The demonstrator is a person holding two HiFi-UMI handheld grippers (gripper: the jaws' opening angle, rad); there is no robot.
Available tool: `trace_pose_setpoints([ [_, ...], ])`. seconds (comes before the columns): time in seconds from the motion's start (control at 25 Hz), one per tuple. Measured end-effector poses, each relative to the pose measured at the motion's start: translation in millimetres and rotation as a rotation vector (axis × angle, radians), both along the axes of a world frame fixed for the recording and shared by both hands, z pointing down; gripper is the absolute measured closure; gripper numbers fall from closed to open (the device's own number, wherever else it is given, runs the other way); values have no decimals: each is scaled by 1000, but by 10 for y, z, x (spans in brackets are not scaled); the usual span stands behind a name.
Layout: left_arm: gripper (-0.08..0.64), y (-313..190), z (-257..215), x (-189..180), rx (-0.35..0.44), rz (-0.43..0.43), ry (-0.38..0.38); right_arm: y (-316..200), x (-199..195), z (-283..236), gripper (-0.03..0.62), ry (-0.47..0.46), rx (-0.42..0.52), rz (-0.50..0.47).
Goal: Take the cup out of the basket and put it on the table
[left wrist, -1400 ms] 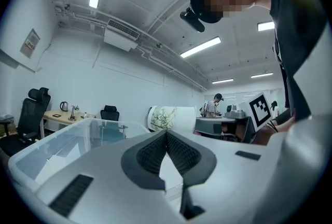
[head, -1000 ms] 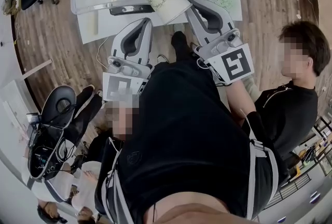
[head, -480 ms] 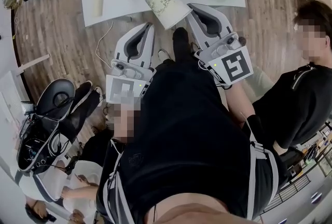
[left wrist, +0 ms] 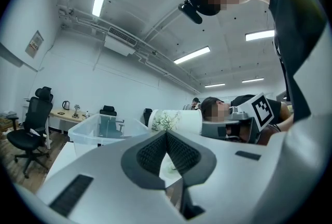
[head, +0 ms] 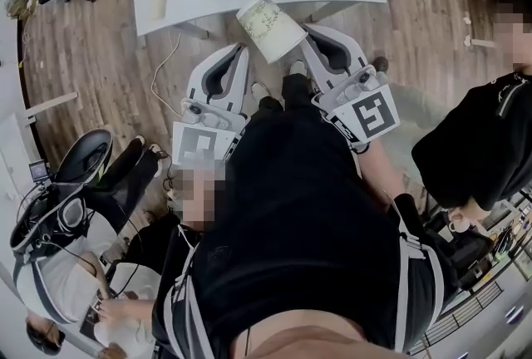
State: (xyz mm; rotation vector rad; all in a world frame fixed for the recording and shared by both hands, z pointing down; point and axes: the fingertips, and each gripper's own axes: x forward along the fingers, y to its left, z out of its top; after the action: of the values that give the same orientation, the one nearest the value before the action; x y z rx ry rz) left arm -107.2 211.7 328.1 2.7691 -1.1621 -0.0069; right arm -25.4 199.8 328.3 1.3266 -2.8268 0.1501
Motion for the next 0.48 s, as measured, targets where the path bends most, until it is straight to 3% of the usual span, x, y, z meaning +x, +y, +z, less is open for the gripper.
trace_pose_setpoints([
  [0.48, 541, 234, -40, 461, 1, -12, -1, 366, 443, -65, 569, -37, 12, -29],
])
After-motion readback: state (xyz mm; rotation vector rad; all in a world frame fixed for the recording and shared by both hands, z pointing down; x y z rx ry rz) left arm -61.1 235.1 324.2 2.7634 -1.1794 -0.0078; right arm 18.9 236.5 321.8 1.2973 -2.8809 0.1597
